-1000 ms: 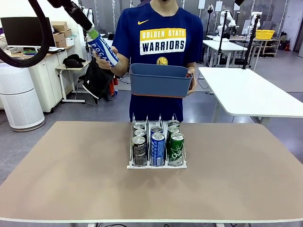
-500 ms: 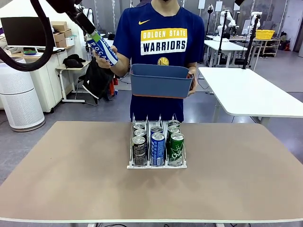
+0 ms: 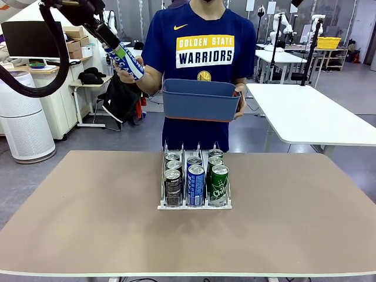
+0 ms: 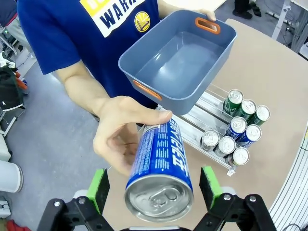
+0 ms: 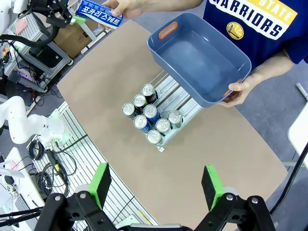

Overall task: Fill the beverage cans into the dispenser.
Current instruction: Pick up the Ionic drink handed by the human.

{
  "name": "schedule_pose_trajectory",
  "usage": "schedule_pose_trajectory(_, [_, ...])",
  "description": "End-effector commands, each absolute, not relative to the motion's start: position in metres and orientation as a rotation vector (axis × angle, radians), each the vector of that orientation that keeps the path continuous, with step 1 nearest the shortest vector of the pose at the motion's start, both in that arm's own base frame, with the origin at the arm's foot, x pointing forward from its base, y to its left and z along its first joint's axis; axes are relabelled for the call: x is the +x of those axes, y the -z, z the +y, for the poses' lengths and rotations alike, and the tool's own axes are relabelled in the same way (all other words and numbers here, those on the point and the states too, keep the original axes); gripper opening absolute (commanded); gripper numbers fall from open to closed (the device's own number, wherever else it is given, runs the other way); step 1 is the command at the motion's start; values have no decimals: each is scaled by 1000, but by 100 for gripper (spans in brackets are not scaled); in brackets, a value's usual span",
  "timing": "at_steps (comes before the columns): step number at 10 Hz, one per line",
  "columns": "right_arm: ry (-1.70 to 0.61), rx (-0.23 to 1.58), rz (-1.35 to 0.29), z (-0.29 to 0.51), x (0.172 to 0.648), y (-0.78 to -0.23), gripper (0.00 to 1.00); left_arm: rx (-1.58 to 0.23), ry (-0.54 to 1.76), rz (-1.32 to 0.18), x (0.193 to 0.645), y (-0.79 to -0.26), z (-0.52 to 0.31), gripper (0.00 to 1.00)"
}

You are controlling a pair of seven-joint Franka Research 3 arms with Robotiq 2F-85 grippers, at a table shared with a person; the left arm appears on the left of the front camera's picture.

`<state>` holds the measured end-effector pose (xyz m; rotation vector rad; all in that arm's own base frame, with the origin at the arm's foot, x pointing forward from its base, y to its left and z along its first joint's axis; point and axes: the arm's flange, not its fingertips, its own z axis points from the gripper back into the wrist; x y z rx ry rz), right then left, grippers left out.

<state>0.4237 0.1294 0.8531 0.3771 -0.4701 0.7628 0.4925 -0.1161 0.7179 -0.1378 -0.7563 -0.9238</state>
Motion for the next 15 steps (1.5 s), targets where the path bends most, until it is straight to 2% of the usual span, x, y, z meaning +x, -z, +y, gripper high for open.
schedule_pose_trajectory(1, [-760,388,-465,129,423,-853,100,-174,924,-790,494,-706,-106,100])
schedule_pose_trajectory(8, [-760,388,-465,129,423,-853,100,-171,925,-774,497,-707,-112,100])
schedule_pose_trajectory(9, [-760,388,-465,129,423,-853,100,-182,922,-748,496,-707,-112,40])
schedule_pose_trajectory(10, [-760,388,-465,129,423,-853,100,-181,911,-741,495,-707,-115,40])
schedule_pose_trajectory(11, [-760,388,-465,129,423,-853,100,-182,914,-739,494,-707,-114,0])
schedule_pose_trajectory(12, [-760,388,-465,129,423,-853,100,-185,921,-736,495,-707,-111,35])
schedule_pose_trajectory(13, [-760,388,-465,129,423,-853,100,-183,916,-736,495,-707,-112,0])
schedule_pose_trajectory(15, [-760,388,-465,129,423,-853,100,-176,908,-744,493,-709,-109,0])
